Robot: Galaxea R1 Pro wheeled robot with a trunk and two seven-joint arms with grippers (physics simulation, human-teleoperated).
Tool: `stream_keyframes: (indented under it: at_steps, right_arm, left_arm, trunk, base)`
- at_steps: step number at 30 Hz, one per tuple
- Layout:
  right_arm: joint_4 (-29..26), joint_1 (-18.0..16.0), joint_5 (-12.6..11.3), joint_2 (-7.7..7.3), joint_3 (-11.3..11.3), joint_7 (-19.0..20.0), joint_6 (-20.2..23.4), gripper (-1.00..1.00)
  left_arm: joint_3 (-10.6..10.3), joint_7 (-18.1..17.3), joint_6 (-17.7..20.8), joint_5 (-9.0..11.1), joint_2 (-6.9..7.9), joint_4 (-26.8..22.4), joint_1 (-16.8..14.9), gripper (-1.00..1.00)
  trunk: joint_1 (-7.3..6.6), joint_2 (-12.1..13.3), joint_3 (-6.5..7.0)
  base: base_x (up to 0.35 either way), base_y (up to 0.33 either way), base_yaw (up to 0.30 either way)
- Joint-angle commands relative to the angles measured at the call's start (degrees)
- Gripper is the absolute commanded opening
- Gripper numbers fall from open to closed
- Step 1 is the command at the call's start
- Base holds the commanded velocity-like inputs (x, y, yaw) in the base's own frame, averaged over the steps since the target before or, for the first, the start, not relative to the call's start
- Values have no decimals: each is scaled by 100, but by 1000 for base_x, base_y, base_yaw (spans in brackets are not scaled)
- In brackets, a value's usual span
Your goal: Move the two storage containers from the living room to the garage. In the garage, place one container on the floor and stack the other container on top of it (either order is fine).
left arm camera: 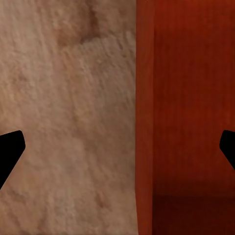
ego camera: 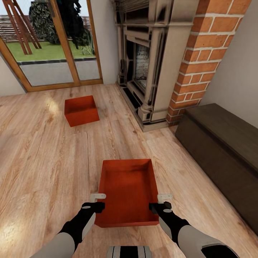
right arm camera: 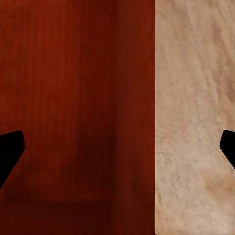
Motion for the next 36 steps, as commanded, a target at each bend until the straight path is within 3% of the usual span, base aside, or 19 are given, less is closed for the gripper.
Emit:
stream_keyframes:
  at_steps: [1, 25, 26, 36]
  right_arm:
    - [6, -3, 15, 0, 43, -39, -8, 100]
    - [6, -3, 5, 0, 34, -76, -34, 100]
    - [6, -3, 5, 0, 34, -76, -37, -100]
    - [6, -3, -3, 0, 33, -84, -42, -100]
  left_arm:
    - [-37, 41, 33, 32, 3, -11, 0, 100]
    - [-16, 76, 26, 45, -15, 39, 0, 100]
    - [-10, 76, 30, 52, -18, 49, 0, -100]
    - [-17, 76, -6, 68, -15, 42, 0, -100]
  trunk:
    - [-1, -1, -4]
    - [-1, -1, -4]
    - [-1, -1, -4]
    - [-1, -1, -4]
  base:
    - [0, 0, 0]
    - [0, 0, 0]
    - [0, 0, 0]
    - [0, 0, 0]
